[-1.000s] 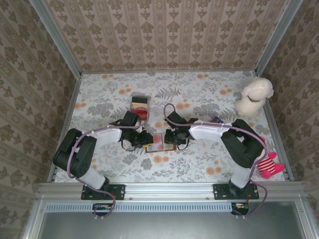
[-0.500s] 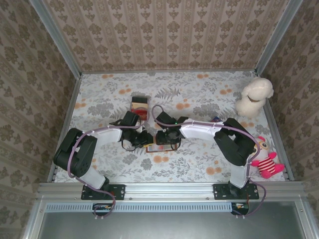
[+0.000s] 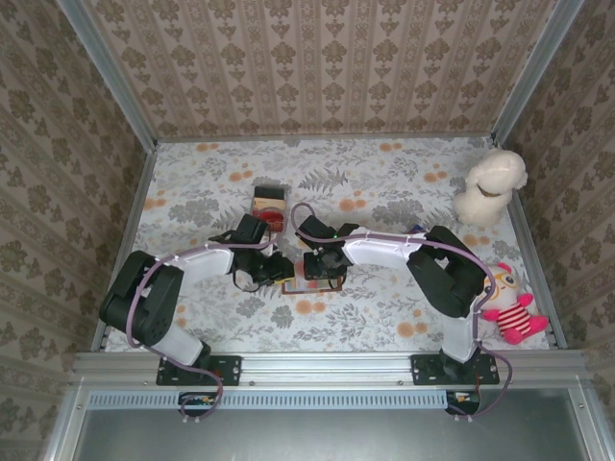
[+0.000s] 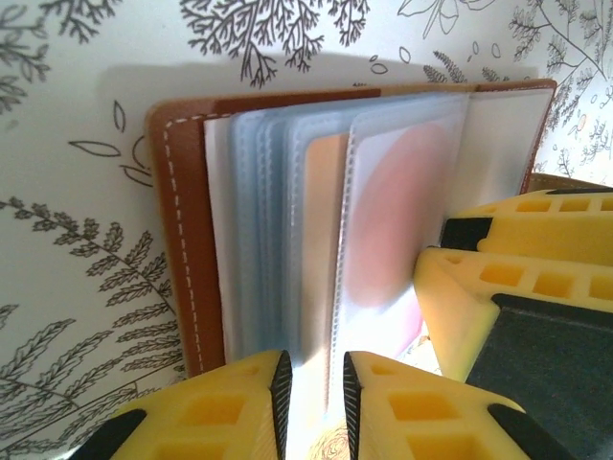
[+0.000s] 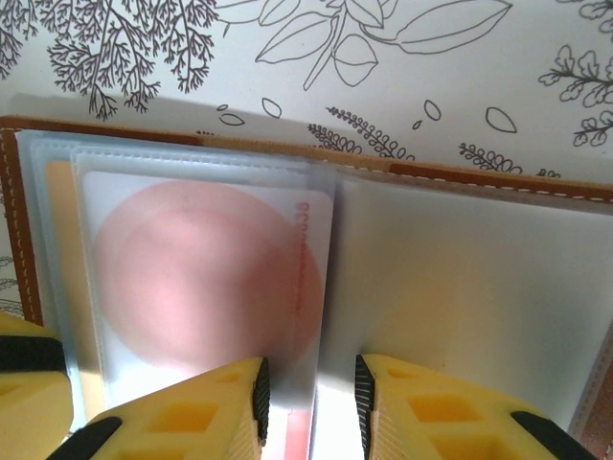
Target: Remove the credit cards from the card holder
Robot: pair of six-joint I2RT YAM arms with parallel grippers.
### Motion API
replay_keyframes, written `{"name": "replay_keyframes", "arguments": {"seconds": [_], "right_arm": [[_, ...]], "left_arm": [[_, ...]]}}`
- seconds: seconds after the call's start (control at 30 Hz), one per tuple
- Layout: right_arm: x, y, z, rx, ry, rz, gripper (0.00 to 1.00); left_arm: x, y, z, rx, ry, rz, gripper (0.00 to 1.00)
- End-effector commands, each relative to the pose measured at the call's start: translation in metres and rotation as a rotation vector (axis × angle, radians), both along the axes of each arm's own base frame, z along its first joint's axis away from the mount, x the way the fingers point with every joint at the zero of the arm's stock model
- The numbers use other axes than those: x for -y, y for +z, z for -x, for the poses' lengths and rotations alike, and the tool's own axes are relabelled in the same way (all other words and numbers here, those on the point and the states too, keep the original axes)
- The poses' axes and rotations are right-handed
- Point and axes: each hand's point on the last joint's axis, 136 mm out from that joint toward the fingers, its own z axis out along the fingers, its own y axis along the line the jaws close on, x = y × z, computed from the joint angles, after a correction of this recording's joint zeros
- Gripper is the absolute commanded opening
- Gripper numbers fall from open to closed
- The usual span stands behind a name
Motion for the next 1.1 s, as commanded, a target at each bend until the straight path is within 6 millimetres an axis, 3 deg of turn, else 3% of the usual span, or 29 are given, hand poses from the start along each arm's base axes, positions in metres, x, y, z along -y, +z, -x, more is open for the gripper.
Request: {"name": "replay_keyframes", "arguments": {"seconds": [0.0, 0.17, 0.4, 0.6, 1.07], "right_arm": [[0.033, -0.039, 0.021, -0.096, -0.021, 0.15, 0.32], [0.028, -0.04, 0.021, -0.095, -0.019, 0.119, 0.32], [0.031, -0.042, 0.022, -0.1, -0.023, 0.127, 0.32], [0.031, -0.042, 0.022, -0.098, -0.025, 0.125, 0.32], [0.031, -0.043, 0.024, -0.109, -0.034, 0.113, 0.28]], "left_arm": [[0.005, 0.004, 0.002, -0.001, -0.028, 0.034, 0.25], [0.009, 0.01, 0.0, 0.013, -0.036, 0.039, 0.27], [-0.005, 0.017, -0.004, 0.06, 0.007, -0.043, 0.23], [0.01, 0.035, -0.005, 0.096, -0.005, 0.046, 0.19], [0.01, -0.006, -0.002, -0.002, -0.005, -0.011, 0.31]]}}
